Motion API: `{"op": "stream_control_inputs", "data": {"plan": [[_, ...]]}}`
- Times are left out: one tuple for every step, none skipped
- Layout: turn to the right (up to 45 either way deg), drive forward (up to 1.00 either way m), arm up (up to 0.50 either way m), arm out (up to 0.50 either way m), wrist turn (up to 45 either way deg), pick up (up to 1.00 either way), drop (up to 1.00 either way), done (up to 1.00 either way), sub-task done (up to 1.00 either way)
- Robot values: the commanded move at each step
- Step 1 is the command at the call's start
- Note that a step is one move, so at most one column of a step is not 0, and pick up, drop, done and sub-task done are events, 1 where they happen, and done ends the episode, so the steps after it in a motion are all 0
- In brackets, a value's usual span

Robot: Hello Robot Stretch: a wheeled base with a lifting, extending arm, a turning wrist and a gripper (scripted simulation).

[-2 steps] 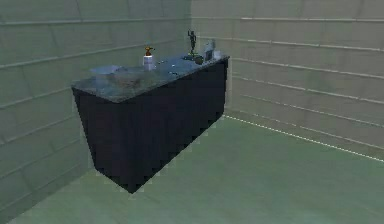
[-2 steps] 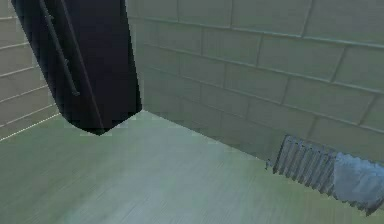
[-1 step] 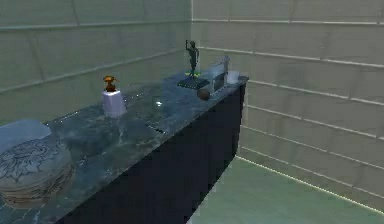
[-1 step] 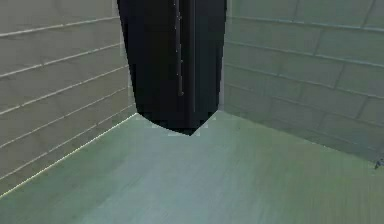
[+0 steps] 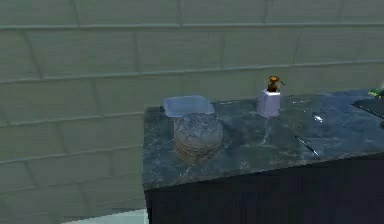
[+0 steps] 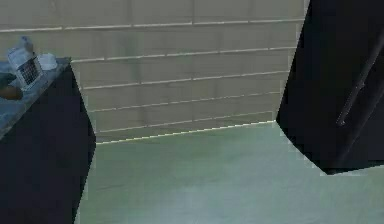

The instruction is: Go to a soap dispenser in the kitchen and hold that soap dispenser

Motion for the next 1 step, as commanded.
{"op": "stream_control_inputs", "data": {"plan": [[-45.0,0.00,0.00,0.00,0.0,0.00,0.00,0.00,0.00]]}}
